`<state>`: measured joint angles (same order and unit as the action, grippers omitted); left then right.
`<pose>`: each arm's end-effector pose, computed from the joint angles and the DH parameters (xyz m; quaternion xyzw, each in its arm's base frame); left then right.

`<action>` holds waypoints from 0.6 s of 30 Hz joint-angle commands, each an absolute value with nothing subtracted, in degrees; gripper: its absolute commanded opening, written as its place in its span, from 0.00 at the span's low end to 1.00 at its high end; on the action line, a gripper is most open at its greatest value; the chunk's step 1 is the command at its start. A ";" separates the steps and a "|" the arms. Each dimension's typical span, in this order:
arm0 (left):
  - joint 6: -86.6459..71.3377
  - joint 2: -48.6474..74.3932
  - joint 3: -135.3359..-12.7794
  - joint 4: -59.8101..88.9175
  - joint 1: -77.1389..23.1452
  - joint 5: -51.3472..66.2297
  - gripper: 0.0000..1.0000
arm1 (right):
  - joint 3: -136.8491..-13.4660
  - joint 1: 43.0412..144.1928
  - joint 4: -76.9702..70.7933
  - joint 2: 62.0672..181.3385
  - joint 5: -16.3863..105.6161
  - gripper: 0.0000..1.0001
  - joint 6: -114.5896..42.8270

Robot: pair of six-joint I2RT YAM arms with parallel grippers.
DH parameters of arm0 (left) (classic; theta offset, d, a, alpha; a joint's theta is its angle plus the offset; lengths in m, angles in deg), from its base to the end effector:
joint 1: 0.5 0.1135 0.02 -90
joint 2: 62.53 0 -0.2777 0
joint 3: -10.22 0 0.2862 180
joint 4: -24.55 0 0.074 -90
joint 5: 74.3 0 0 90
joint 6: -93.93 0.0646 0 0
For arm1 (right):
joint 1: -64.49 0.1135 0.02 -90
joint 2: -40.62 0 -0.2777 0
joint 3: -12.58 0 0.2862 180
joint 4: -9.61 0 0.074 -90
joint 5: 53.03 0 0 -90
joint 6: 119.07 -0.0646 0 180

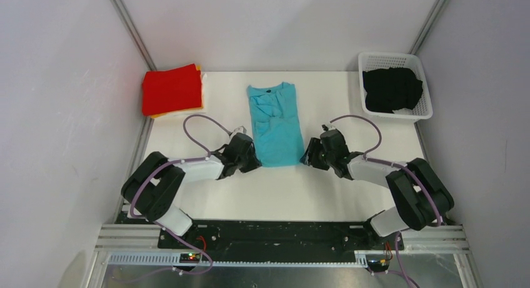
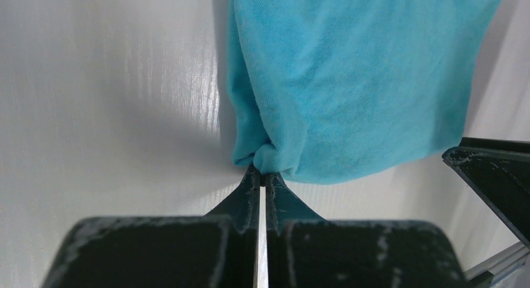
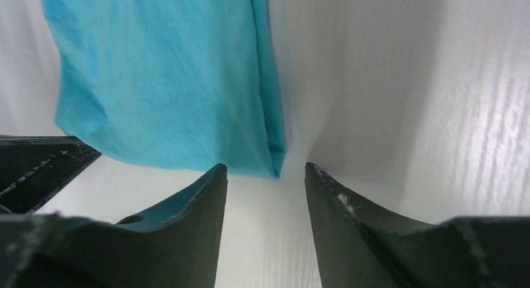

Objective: Fold and stack the t-shirts
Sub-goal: Grab one side of the 2/3 rectangular tshirt with both arms

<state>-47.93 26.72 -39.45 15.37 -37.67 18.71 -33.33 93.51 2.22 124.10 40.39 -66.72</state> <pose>0.2636 -0.1956 0.1047 -0.1288 0.9268 -0.2293 0.2683 0.2721 0.1554 0.1170 0.0581 0.9216 0.2334 0.3047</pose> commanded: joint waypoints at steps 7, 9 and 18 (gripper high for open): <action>-48.44 26.10 -36.00 14.18 -39.24 22.25 0.00 | -33.94 95.40 4.67 129.09 43.02 0.05 -68.87; -49.33 24.69 -34.12 14.29 -40.85 23.54 0.00 | -33.51 96.95 2.54 128.10 43.16 0.00 -69.40; -56.38 10.73 -20.56 9.51 -50.27 26.56 0.00 | -23.77 104.12 -7.23 115.60 45.51 0.00 -73.54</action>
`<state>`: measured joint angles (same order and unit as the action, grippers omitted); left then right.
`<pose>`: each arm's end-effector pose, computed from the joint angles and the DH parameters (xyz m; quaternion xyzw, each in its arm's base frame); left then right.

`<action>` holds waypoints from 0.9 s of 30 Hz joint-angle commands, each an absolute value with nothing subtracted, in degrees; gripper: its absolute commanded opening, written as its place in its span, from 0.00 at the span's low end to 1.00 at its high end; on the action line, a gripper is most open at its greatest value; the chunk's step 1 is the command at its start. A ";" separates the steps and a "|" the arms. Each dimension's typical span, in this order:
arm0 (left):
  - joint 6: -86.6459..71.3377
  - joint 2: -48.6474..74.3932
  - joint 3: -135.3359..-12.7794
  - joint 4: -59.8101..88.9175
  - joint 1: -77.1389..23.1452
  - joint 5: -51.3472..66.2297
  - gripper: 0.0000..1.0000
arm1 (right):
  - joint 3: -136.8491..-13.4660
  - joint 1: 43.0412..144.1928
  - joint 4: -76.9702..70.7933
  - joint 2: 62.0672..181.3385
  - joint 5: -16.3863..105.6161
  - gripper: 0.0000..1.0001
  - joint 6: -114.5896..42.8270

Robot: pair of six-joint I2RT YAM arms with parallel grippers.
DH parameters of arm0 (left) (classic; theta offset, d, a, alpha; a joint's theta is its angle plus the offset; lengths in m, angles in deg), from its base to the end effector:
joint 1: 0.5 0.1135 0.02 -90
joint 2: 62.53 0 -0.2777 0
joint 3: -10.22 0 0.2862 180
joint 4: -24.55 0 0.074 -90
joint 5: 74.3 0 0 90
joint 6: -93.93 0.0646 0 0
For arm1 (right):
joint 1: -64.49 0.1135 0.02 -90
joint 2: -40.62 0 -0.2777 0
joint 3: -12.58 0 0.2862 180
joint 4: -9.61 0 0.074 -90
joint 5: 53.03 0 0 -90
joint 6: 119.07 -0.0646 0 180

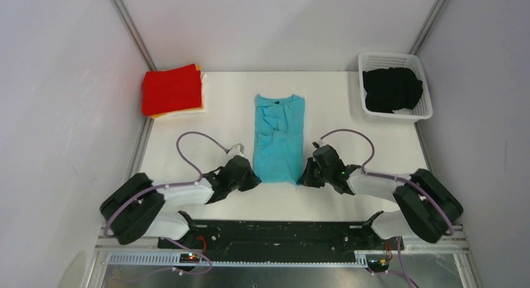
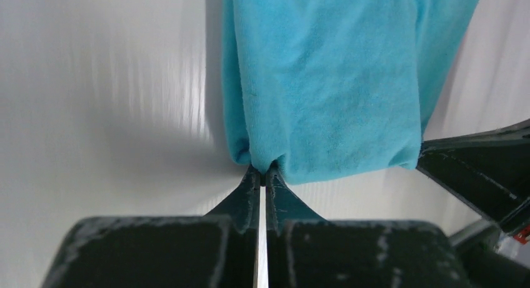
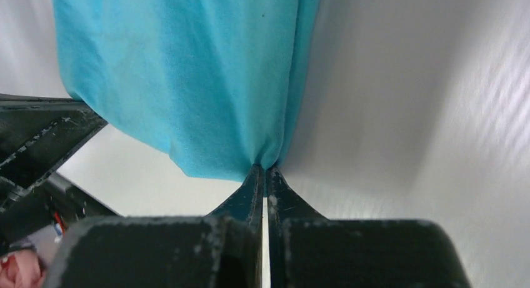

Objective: Fold and stack the t-shirts
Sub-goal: Grab one side of the 2/3 rectangular tshirt with both arms, then fold the long partially folded tshirt into a neat square

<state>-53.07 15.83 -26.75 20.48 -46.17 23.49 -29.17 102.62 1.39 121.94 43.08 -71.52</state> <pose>0.1988 -0.1909 0.0979 -0.1168 0.9162 -0.2559 0.2853 0.2251 0.1854 0.1033 0.0159 0.9317 0.2704 0.2421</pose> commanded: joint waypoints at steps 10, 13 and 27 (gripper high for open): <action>-59.61 -6.69 -20.19 -1.80 -67.94 27.94 0.00 | -20.81 116.47 -25.49 96.05 49.44 0.00 -75.14; -59.37 -13.58 -20.27 -2.74 -68.85 29.44 0.00 | -22.09 116.67 -29.22 89.35 48.59 0.00 -73.56; -37.19 -14.43 -38.68 -3.55 -61.97 41.40 0.00 | -39.20 99.81 -37.32 84.34 48.92 0.00 -63.22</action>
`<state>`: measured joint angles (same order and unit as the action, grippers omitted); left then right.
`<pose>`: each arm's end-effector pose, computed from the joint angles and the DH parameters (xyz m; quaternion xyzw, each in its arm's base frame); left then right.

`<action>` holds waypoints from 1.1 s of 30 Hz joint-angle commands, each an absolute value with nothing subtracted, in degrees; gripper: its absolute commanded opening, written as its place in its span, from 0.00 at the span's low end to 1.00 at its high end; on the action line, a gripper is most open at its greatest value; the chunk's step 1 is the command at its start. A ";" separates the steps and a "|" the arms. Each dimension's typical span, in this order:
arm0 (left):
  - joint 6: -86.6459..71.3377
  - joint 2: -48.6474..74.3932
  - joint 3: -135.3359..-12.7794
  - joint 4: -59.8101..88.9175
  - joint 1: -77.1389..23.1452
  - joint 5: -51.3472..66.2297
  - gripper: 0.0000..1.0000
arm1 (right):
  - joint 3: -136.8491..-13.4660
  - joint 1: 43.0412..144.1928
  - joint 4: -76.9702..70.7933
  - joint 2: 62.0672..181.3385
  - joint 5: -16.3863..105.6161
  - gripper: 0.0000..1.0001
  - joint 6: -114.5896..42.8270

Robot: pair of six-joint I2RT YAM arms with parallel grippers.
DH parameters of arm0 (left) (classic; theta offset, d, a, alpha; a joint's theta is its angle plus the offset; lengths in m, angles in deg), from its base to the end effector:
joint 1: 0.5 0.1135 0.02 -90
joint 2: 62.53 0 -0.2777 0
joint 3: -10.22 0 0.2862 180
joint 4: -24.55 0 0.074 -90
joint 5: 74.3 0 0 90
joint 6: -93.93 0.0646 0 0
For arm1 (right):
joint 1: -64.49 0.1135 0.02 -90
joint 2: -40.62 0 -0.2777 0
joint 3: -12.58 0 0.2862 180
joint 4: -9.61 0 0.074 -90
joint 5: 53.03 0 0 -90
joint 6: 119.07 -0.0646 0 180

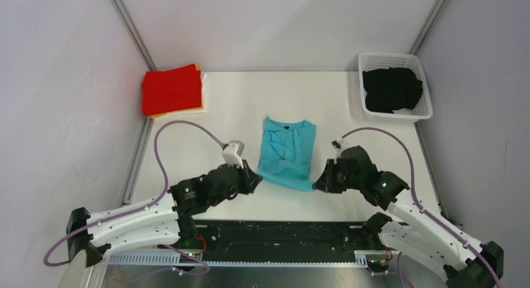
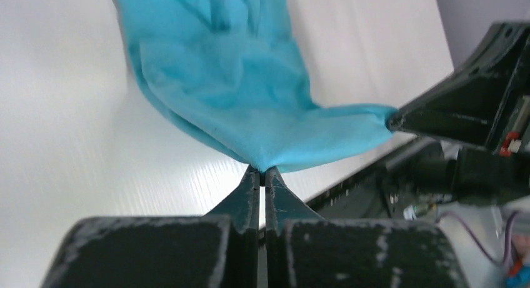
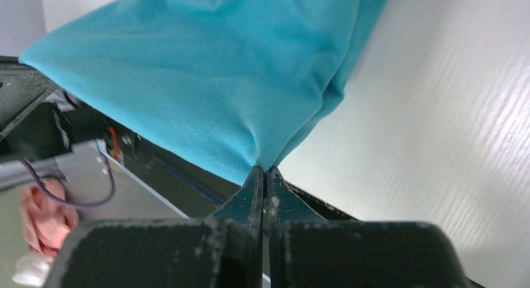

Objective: Fold and stack the t-shirts
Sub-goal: Fold the long partially folded tshirt into a neat square

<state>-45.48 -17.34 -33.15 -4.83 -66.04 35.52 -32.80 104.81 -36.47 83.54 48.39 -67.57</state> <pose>0.1134 -0.1963 0.2316 0.0368 0.8616 -0.3271 0.3864 0.1457 0.1404 0.2202 -0.0537 0.9139 0.3194 0.2447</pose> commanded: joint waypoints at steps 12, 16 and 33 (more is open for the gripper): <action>-29.16 0.08 -52.65 1.58 -47.60 37.47 0.00 | -48.45 85.12 -29.99 96.99 56.26 0.00 -60.63; -28.00 4.63 -55.93 2.80 -43.70 34.31 0.00 | -50.63 81.19 -27.80 101.37 58.72 0.00 -60.22; -26.59 29.51 -68.95 5.85 -32.59 25.50 0.00 | -59.83 73.41 -17.64 127.42 62.29 0.00 -58.71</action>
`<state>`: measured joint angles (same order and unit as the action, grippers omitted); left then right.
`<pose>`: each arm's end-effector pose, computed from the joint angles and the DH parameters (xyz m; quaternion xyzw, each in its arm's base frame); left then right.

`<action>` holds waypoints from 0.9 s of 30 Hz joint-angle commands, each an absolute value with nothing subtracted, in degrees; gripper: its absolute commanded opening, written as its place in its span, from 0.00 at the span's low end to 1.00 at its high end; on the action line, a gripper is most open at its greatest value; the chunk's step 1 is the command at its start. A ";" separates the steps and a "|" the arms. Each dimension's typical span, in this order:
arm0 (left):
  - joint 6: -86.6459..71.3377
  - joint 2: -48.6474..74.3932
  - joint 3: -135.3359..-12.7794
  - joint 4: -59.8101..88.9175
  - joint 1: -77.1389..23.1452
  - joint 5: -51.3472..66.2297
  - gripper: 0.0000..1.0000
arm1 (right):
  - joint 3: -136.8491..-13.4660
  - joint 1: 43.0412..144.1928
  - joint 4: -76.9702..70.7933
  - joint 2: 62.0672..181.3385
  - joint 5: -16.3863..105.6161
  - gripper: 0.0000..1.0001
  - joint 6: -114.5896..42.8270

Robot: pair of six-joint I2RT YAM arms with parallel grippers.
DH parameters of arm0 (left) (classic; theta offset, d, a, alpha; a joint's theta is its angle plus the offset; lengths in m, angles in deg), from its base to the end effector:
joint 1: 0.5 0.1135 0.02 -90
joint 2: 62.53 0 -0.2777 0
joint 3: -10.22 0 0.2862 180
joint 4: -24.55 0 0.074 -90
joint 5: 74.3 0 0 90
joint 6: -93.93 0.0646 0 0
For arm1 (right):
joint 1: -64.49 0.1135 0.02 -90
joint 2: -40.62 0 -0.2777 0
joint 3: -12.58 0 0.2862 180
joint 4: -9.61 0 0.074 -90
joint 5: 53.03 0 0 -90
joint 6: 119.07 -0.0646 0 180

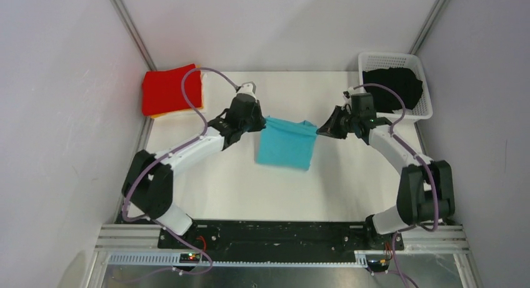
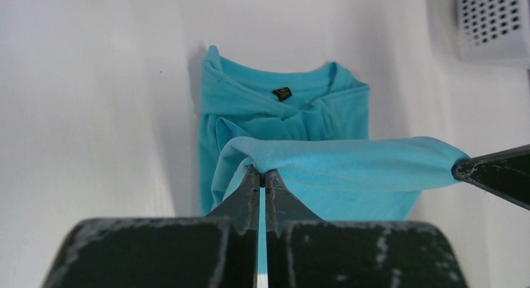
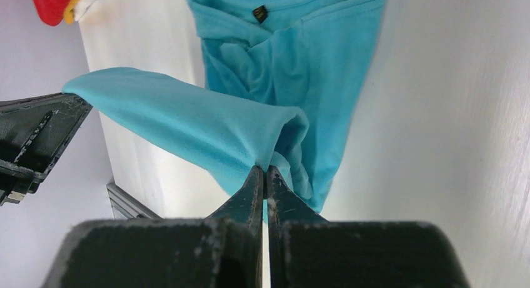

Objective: Fold and stack the t-shirts
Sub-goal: Fold the long partially folded tshirt into a neat square

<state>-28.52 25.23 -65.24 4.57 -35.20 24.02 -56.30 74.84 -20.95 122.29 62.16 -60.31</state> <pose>0.3386 -0.2231 0.2564 -0.0179 0.8740 -0.2133 0.4362 0.3445 0.0909 0.2340 0.0776 0.8970 0.3244 0.2902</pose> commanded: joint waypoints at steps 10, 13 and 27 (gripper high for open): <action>-26.81 42.26 -76.53 6.08 -29.44 22.59 0.00 | -65.46 73.04 -14.03 140.19 57.35 0.00 -59.35; -27.07 45.18 -78.62 6.10 -29.00 20.43 0.00 | -67.40 72.66 -13.44 143.16 57.16 0.00 -59.40; -28.37 39.35 -78.88 4.89 -28.45 12.61 1.00 | -71.94 74.13 -20.45 137.56 57.42 0.99 -56.95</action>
<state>-27.32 47.94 -81.74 4.26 -28.20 17.22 -72.78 72.48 -17.76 145.74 56.68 -58.30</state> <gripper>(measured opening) 0.986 0.988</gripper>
